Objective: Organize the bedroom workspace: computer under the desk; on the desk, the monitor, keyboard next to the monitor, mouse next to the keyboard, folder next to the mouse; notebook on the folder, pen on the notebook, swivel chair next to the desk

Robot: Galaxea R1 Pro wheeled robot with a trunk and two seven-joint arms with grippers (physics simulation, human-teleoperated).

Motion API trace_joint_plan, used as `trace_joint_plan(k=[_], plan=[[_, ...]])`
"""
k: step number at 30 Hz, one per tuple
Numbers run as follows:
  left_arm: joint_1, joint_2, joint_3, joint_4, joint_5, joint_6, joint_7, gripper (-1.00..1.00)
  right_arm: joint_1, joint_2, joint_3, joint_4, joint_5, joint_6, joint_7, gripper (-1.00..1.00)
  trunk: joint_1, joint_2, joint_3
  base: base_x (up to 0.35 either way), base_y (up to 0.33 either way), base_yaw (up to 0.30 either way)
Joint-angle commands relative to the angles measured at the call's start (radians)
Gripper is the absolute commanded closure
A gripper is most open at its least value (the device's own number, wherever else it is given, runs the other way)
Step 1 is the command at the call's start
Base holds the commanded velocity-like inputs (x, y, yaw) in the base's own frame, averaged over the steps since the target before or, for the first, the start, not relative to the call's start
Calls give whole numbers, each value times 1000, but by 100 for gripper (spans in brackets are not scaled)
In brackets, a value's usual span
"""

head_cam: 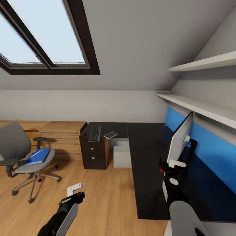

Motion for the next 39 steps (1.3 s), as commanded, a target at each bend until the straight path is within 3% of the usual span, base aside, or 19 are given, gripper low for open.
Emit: trace_joint_plan(k=[1, 13, 29, 39], plan=[[-1, 1, -5, -1, 8, 2, 9, -100, -1, 1, -7, 0, 11, -10, -6, -100, 1, -1, -1, 167, 25, 0], [-1, 1, -12, 1, 9, 2, 9, -100, -1, 1, -8, 0, 11, -52, -24, -100, 1, -1, -1, 104, 6, 0], [-1, 1, -12, 1, 9, 2, 9, -100, -1, 1, -12, -2, 4, -53, -95, -100, 1, -1, -1, 58, 0, 0], [-1, 1, -12, 1, 10, 2, 10, -100, -1, 1, -13, -1, 3, -53, -102, -100, 1, -1, -1, 83, 0, 0]])
